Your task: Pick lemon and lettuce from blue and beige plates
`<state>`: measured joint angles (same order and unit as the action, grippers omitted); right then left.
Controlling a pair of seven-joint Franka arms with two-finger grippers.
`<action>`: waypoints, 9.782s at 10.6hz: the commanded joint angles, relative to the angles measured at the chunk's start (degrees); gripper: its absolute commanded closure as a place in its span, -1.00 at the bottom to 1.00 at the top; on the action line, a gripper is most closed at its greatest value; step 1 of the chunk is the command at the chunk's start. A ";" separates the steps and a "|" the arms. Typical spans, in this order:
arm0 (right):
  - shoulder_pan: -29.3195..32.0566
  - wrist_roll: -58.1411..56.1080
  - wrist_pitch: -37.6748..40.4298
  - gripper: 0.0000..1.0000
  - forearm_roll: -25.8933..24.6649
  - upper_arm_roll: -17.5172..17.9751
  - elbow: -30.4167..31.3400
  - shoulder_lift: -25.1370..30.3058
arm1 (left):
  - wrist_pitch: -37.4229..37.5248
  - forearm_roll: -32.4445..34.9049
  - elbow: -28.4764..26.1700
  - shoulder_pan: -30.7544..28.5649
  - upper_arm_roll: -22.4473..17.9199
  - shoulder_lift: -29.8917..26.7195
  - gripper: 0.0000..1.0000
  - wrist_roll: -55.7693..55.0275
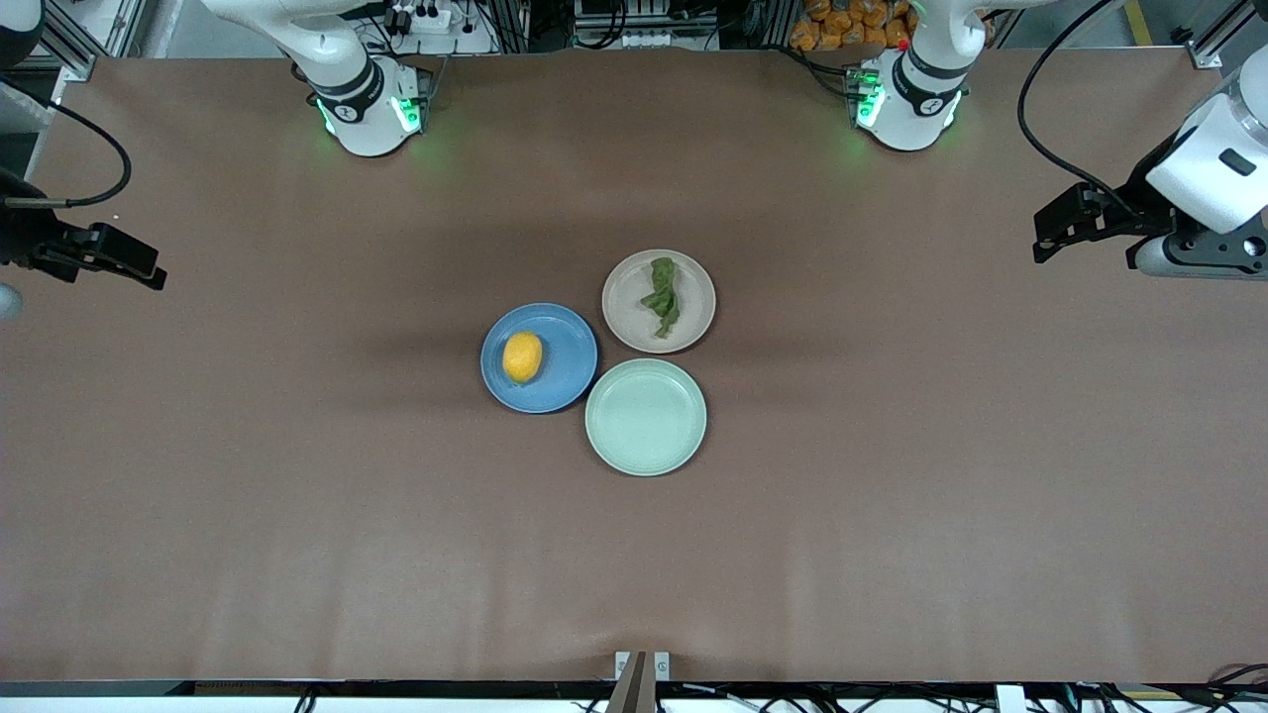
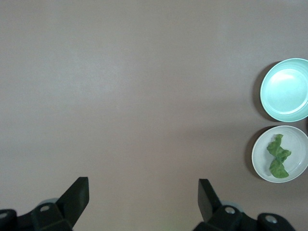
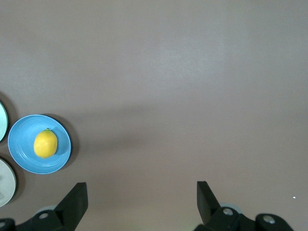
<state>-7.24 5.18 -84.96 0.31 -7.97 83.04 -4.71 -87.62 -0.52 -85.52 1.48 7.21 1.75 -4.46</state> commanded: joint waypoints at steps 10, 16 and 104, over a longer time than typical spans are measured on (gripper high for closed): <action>0.38 -0.43 0.50 -1.00 -0.75 0.32 0.36 0.93 | 0.96 -0.45 0.70 0.71 0.26 0.79 -1.00 -1.34; 0.47 -0.43 0.41 -1.00 -0.75 0.32 0.36 1.02 | 0.96 -0.36 0.44 1.59 0.70 2.20 -1.00 -1.17; -0.41 21.04 -38.79 0.48 -6.29 18.53 32.43 -10.34 | -34.72 17.57 -5.54 -1.31 9.49 35.69 -1.00 -22.61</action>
<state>-8.92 30.77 -123.83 -7.76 11.69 111.66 -19.39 -122.31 16.28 -91.55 0.80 16.37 37.88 -27.95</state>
